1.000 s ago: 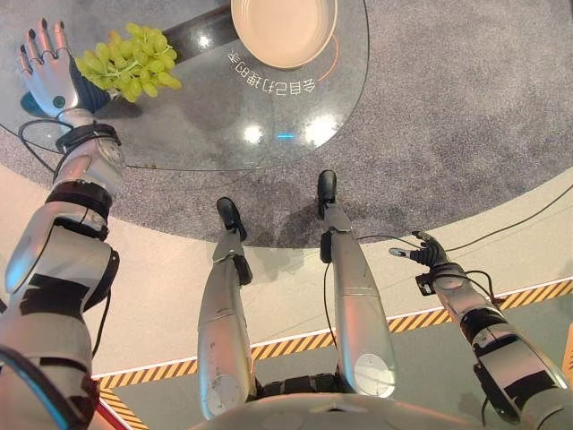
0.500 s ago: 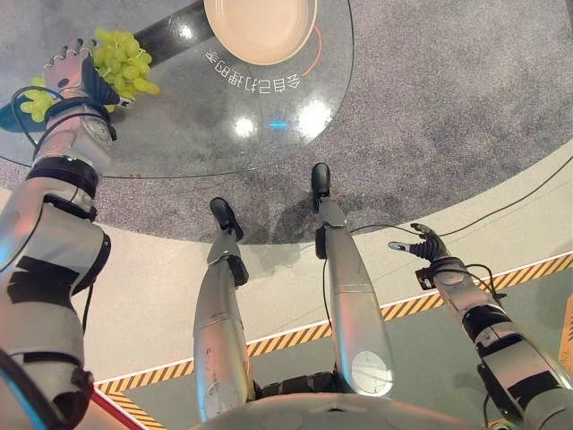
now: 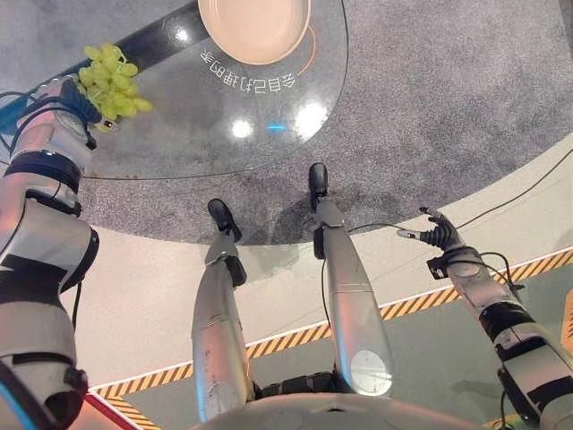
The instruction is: Pick up fruits into the plate
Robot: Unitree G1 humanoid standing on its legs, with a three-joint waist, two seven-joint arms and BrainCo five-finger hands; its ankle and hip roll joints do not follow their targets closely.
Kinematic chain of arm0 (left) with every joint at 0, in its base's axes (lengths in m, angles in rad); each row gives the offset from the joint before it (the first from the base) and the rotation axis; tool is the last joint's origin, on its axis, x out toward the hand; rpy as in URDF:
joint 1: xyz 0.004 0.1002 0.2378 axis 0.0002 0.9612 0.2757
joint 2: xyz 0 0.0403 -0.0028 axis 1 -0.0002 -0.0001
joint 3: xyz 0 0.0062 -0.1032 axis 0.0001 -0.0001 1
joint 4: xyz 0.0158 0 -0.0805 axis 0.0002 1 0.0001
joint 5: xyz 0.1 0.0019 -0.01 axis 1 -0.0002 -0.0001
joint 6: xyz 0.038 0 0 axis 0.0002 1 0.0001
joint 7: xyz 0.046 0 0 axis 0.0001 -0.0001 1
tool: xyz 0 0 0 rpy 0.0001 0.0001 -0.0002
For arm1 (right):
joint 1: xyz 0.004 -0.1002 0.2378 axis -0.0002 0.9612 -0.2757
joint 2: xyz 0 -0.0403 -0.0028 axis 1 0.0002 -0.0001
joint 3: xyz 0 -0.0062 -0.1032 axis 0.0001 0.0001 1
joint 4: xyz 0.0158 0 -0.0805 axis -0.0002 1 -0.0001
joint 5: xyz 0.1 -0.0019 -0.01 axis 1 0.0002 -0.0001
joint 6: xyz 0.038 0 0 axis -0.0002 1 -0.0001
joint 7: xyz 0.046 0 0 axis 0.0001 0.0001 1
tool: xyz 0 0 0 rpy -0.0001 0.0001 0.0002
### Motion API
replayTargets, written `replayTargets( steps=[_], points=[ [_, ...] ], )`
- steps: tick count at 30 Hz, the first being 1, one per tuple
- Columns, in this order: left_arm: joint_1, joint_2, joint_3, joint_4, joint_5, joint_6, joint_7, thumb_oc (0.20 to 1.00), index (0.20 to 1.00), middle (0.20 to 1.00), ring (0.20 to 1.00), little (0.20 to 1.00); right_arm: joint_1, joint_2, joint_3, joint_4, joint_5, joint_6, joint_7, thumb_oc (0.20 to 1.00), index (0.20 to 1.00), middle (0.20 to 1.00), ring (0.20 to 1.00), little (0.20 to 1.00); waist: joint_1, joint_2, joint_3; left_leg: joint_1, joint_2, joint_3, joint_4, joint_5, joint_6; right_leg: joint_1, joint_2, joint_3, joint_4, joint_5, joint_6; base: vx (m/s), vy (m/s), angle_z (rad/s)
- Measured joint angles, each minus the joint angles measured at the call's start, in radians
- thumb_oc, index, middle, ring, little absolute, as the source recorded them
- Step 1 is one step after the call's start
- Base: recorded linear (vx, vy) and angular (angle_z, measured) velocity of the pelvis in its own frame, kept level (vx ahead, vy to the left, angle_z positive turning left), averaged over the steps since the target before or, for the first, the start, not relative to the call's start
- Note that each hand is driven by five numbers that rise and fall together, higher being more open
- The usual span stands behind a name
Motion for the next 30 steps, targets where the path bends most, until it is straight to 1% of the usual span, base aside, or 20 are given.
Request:
replayTargets(
  steps=[3,4,9,12,13,17,18,19,20,23,26,30],
  points=[
    [0.003,-0.003,0.002,0.038,0.057,0.042,0.117,1.000,1.000,1.000,1.000,1.000,0.000,-0.017,0.002,-0.007,0.019,-0.001,0.000,1.000,1.000,1.000,1.000,1.000,-0.005,-0.007,-0.003,-0.025,0.005,-0.010,0.013,-0.005,-0.002,-0.015,0.004,-0.008,0.003,0.004,-0.006,-0.04,-0.078,0.00],
    [0.003,-0.001,0.003,0.041,0.065,0.055,0.150,1.000,1.000,1.000,1.000,1.000,0.000,-0.022,0.002,-0.007,0.025,-0.001,0.002,1.000,1.000,1.000,1.000,1.000,-0.001,-0.010,-0.002,-0.036,0.013,-0.012,0.033,-0.016,-0.003,-0.017,0.010,-0.008,0.002,0.004,-0.006,-0.09,-0.096,-0.06],
    [0.013,-0.001,0.013,0.064,0.088,0.096,0.277,1.000,1.000,1.000,1.000,1.000,-0.001,-0.021,0.003,-0.006,0.054,-0.021,0.002,1.000,1.000,1.000,1.000,1.000,-0.005,-0.046,-0.016,-0.081,0.017,-0.020,0.056,-0.021,-0.004,-0.050,0.013,-0.010,0.006,0.006,-0.008,-0.03,-0.075,-0.01],
    [0.013,-0.002,0.013,0.064,0.115,0.103,0.319,1.000,1.000,1.000,1.000,1.000,-0.001,-0.015,0.005,-0.010,0.072,-0.023,0.002,1.000,1.000,1.000,1.000,1.000,-0.002,-0.067,-0.020,-0.085,0.017,-0.022,0.056,-0.022,-0.004,-0.053,0.014,-0.011,0.005,0.006,-0.008,-0.01,-0.084,0.01],
    [0.013,-0.003,0.013,0.063,0.128,0.114,0.331,1.000,1.000,1.000,1.000,1.000,-0.001,-0.015,0.005,-0.013,0.074,-0.026,0.001,1.000,1.000,1.000,1.000,1.000,-0.002,-0.069,-0.021,-0.087,0.017,-0.023,0.056,-0.022,-0.004,-0.053,0.013,-0.013,0.004,0.006,-0.008,-0.01,-0.051,0.02],
    [0.009,-0.003,0.013,0.063,0.139,0.122,0.363,1.000,1.000,1.000,1.000,1.000,-0.002,-0.014,0.005,-0.022,0.092,-0.035,-0.001,1.000,1.000,1.000,1.000,1.000,-0.002,-0.076,-0.024,-0.100,0.017,-0.024,0.056,-0.021,-0.004,-0.065,0.013,-0.014,0.004,0.006,-0.008,-0.01,-0.039,0.00],
    [0.009,-0.003,0.014,0.063,0.141,0.121,0.367,0.592,0.592,0.592,0.592,0.592,-0.002,-0.014,0.005,-0.022,0.102,-0.039,-0.002,1.000,1.000,1.000,1.000,1.000,-0.002,-0.077,-0.024,-0.100,0.017,-0.024,0.056,-0.022,-0.005,-0.065,0.013,-0.014,0.004,0.006,-0.008,0.00,0.000,0.00],
    [0.008,-0.003,0.014,0.063,0.141,0.120,0.368,0.542,0.542,0.542,0.542,0.542,-0.002,-0.014,0.005,-0.022,0.109,-0.039,-0.003,1.000,1.000,1.000,1.000,1.000,-0.002,-0.077,-0.024,-0.100,0.017,-0.024,0.056,-0.022,-0.005,-0.065,0.013,-0.014,0.004,0.006,-0.008,0.00,0.000,0.00],
    [0.008,-0.003,0.014,0.063,0.139,0.116,0.368,0.200,0.200,0.200,0.200,0.200,-0.002,-0.014,0.005,-0.025,0.110,-0.038,-0.004,1.000,1.000,1.000,1.000,1.000,-0.002,-0.077,-0.024,-0.101,0.017,-0.024,0.056,-0.022,-0.005,-0.065,0.013,-0.014,0.004,0.006,-0.008,0.00,0.000,0.00],
    [0.008,-0.004,0.014,0.053,0.123,0.092,0.365,0.200,0.200,0.200,0.200,0.200,-0.002,-0.014,0.005,-0.056,0.109,-0.036,-0.010,1.000,1.000,1.000,1.000,1.000,-0.003,-0.077,-0.024,-0.102,0.017,-0.024,0.056,-0.022,-0.005,-0.066,0.013,-0.014,0.004,0.006,-0.008,0.00,0.000,0.00],
    [0.007,-0.003,0.014,0.044,0.123,0.088,0.363,0.200,0.200,0.200,0.200,0.200,-0.002,-0.014,0.005,-0.081,0.109,-0.031,-0.011,1.000,1.000,1.000,1.000,1.000,-0.003,-0.077,-0.024,-0.102,0.017,-0.024,0.056,-0.022,-0.005,-0.066,0.013,-0.013,0.002,0.006,-0.008,0.00,0.000,0.00],
    [-0.007,0.004,0.013,0.041,0.122,0.055,0.364,0.200,0.200,0.200,0.200,0.200,-0.002,-0.014,0.005,-0.084,0.109,-0.030,-0.011,1.000,1.000,1.000,1.000,1.000,-0.002,-0.077,-0.024,-0.101,0.017,-0.022,0.054,-0.022,-0.005,-0.066,0.013,-0.013,0.001,0.006,-0.008,0.00,0.000,0.00]
  ],
)
